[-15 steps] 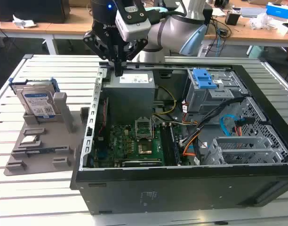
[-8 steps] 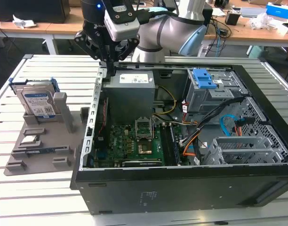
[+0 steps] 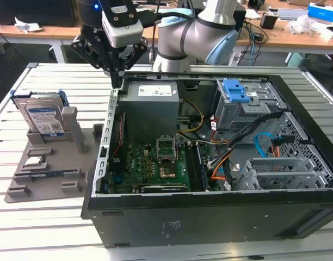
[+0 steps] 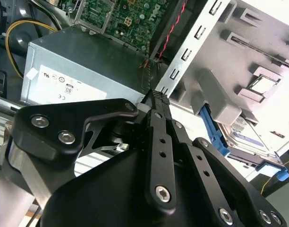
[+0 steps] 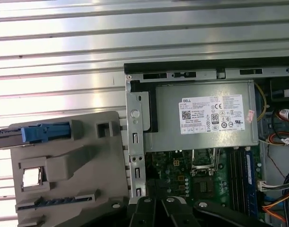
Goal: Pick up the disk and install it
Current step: 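Reach for the disk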
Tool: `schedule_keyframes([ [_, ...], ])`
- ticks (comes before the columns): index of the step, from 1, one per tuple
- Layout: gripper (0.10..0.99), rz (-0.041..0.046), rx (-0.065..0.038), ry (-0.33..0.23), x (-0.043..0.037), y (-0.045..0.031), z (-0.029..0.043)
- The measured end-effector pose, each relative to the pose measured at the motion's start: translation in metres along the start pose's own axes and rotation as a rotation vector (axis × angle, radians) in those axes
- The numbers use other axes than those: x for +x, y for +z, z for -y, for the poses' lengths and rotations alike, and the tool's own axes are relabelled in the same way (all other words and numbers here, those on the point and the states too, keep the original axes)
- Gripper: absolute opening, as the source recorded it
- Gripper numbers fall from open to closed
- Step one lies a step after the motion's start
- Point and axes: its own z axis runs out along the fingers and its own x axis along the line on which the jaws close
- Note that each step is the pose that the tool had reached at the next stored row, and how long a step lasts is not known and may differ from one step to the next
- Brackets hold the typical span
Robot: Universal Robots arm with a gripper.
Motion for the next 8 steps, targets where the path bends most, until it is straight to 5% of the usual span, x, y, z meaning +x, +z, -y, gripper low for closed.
schedule_keyframes([
  [8, 0.106, 0.0, 0.0, 0.0, 0.0154, -0.0004, 0.0011],
])
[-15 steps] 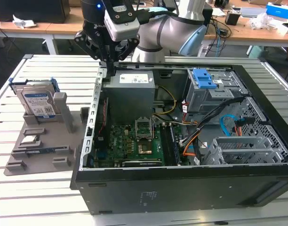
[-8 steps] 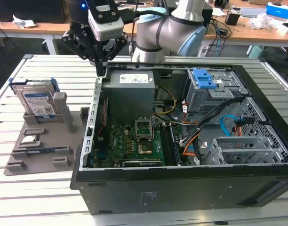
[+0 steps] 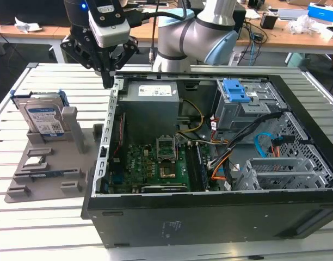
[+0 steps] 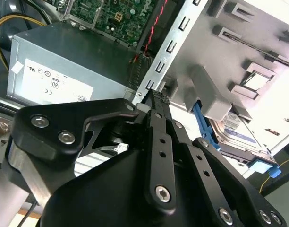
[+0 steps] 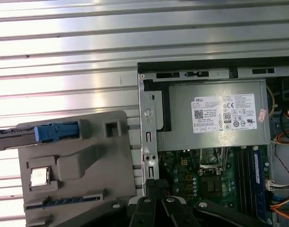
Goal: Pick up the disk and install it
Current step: 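Reach for the disk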
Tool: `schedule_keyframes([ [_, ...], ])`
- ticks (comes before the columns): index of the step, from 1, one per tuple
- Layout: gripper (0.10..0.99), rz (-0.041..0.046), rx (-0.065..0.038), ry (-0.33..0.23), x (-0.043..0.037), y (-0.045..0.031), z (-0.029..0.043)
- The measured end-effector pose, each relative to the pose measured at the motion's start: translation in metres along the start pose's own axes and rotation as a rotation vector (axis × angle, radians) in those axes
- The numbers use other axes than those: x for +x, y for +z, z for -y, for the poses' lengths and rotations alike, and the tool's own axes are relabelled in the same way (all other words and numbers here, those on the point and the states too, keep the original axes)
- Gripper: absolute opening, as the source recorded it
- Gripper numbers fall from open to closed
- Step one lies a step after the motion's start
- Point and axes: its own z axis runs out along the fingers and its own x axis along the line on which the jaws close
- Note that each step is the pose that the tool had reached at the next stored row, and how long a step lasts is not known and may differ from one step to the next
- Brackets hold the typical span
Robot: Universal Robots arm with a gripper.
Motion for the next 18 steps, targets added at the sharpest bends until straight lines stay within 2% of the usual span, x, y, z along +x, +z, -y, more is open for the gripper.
schedule_keyframes([
  [8, 0.106, 0.0001, 0.0, 0.0, 0.014, -0.0003, 0.001],
  [18, 0.106, 0.0, 0.0, 0.0, 0.0365, -0.0009, 0.0027],
])
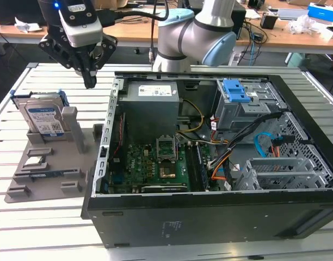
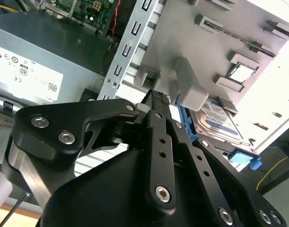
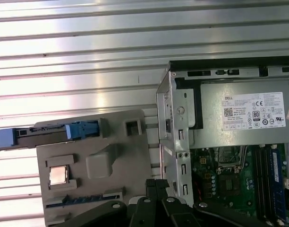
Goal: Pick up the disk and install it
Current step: 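Reach for the disk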
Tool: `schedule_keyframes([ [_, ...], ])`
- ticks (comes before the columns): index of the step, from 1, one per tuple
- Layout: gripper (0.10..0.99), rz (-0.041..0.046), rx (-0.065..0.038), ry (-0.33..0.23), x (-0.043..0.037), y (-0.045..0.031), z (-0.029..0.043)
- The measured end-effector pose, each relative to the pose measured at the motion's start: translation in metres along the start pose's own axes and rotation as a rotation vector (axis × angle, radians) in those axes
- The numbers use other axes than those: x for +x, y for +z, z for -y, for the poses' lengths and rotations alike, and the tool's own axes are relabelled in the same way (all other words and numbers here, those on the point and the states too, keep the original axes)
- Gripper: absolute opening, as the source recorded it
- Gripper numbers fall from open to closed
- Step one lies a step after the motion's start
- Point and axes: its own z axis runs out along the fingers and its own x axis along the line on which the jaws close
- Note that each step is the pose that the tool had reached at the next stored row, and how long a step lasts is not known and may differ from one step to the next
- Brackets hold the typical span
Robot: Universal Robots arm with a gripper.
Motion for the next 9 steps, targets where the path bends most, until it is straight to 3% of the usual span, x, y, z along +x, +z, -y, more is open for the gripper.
schedule_keyframes([
  [9, 0.106, 0.0, 0.0, 0.0, 0.016, -0.0004, 0.0012],
])
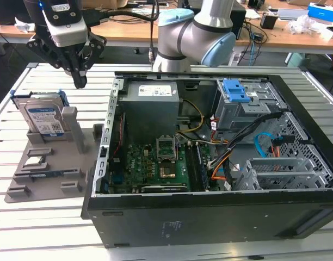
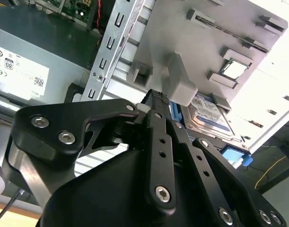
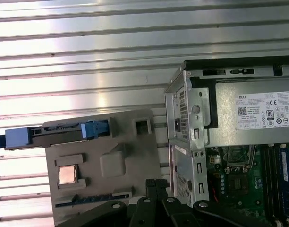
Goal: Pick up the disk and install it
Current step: 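Reach for the disk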
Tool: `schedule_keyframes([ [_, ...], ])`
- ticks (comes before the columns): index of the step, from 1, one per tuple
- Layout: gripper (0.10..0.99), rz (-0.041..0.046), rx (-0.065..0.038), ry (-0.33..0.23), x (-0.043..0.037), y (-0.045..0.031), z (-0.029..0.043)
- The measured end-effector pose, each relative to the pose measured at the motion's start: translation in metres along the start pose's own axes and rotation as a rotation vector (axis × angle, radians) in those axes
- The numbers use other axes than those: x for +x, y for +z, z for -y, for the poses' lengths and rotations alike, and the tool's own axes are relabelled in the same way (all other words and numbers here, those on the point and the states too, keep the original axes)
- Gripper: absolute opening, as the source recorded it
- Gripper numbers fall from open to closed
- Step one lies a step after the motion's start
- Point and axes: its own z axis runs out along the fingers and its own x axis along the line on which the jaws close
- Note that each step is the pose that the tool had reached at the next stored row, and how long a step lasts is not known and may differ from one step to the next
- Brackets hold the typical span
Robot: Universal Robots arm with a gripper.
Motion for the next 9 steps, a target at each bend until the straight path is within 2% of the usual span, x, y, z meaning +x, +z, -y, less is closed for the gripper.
schedule_keyframes([
  [6, 0.106, 0.0001, 0.0, 0.0, 0.0124, -0.0003, 0.0009],
  [9, 0.106, 0.0, 0.0, 0.0, 0.0161, -0.0004, 0.0012],
])
